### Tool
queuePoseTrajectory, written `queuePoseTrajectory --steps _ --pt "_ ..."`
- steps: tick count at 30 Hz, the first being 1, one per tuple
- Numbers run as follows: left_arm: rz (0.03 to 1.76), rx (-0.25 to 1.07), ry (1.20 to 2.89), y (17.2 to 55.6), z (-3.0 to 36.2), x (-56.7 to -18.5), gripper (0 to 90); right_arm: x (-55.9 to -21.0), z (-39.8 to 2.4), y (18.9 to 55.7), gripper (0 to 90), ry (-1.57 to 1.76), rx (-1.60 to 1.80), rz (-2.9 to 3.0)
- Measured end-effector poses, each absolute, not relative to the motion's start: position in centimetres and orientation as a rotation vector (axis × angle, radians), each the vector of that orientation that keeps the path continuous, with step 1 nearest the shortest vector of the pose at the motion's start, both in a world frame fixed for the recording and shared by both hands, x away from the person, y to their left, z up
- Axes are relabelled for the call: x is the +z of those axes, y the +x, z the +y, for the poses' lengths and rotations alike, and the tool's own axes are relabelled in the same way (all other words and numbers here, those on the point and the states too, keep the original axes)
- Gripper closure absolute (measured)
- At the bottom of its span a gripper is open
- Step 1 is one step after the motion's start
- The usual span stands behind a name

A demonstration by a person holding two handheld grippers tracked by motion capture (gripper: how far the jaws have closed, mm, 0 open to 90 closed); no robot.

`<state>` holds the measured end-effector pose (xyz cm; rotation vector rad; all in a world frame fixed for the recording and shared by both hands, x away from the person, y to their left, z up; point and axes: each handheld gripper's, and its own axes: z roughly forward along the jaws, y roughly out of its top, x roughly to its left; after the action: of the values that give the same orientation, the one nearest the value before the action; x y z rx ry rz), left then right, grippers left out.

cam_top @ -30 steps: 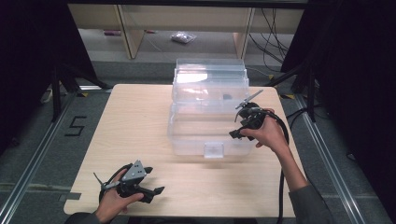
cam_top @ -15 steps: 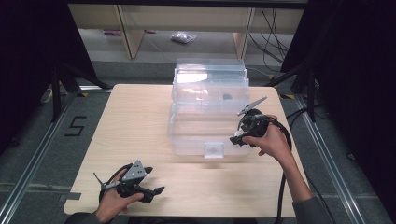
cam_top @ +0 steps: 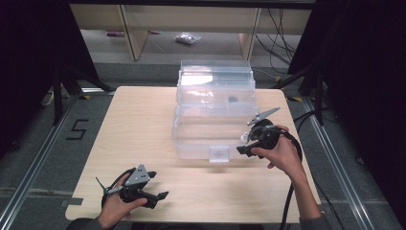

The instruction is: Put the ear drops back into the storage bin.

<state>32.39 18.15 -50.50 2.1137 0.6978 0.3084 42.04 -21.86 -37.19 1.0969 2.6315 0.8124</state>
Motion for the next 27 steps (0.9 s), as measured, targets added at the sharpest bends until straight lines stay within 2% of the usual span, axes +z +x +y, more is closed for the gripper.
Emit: queuePoseTrajectory --steps 23,27 --pt "0.699 0.292 2.097 32.3 18.1 -50.4 14.9 -37.7 -22.0 40.4 28.5 1.083 0.853 2.646" --pt "0.707 0.285 2.082 32.2 18.0 -50.5 14.8 -37.9 -22.2 40.2 27.4 0.995 0.876 2.658"
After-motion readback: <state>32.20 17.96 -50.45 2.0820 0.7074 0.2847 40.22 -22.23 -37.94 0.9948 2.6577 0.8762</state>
